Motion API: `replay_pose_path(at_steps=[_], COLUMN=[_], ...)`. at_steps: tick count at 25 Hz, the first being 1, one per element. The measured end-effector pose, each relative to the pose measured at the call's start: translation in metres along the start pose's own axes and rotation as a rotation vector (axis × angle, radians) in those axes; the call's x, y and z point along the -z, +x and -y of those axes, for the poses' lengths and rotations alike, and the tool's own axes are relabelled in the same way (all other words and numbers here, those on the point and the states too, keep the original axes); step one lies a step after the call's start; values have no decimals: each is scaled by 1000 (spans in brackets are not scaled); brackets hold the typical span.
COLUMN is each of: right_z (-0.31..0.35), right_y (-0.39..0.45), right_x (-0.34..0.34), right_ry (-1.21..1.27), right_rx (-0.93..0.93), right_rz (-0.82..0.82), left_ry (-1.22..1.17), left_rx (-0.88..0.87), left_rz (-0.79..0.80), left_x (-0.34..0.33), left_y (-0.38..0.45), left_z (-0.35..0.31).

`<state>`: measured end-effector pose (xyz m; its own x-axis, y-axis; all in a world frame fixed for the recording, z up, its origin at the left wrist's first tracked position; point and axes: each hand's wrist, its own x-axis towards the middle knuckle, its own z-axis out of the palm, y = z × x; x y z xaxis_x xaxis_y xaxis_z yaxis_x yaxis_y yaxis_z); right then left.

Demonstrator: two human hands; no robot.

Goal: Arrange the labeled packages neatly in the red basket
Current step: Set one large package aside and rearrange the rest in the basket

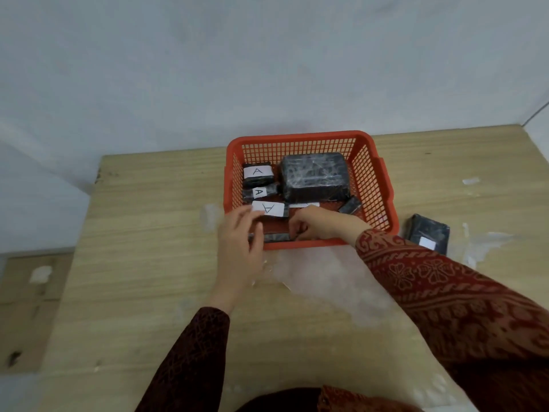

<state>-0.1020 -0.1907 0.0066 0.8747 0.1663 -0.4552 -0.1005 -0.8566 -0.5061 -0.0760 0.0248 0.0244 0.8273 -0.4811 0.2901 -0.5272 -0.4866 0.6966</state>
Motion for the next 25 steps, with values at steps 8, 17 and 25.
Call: replay_pose_path(at_steps=[8, 17, 25], right_z=[0, 2, 9], right_y=[12, 17, 18], right_x=[3, -8, -6], right_ry=[15, 147, 51], right_rx=[29, -31, -55], right_rz=[60, -84, 3], left_ry=[-112, -338, -365], left_rx=[318, 345, 346], left_rz=[78, 93, 78], left_x=[-13, -14, -15], left_y=[41, 39, 38], left_z=[45, 55, 54])
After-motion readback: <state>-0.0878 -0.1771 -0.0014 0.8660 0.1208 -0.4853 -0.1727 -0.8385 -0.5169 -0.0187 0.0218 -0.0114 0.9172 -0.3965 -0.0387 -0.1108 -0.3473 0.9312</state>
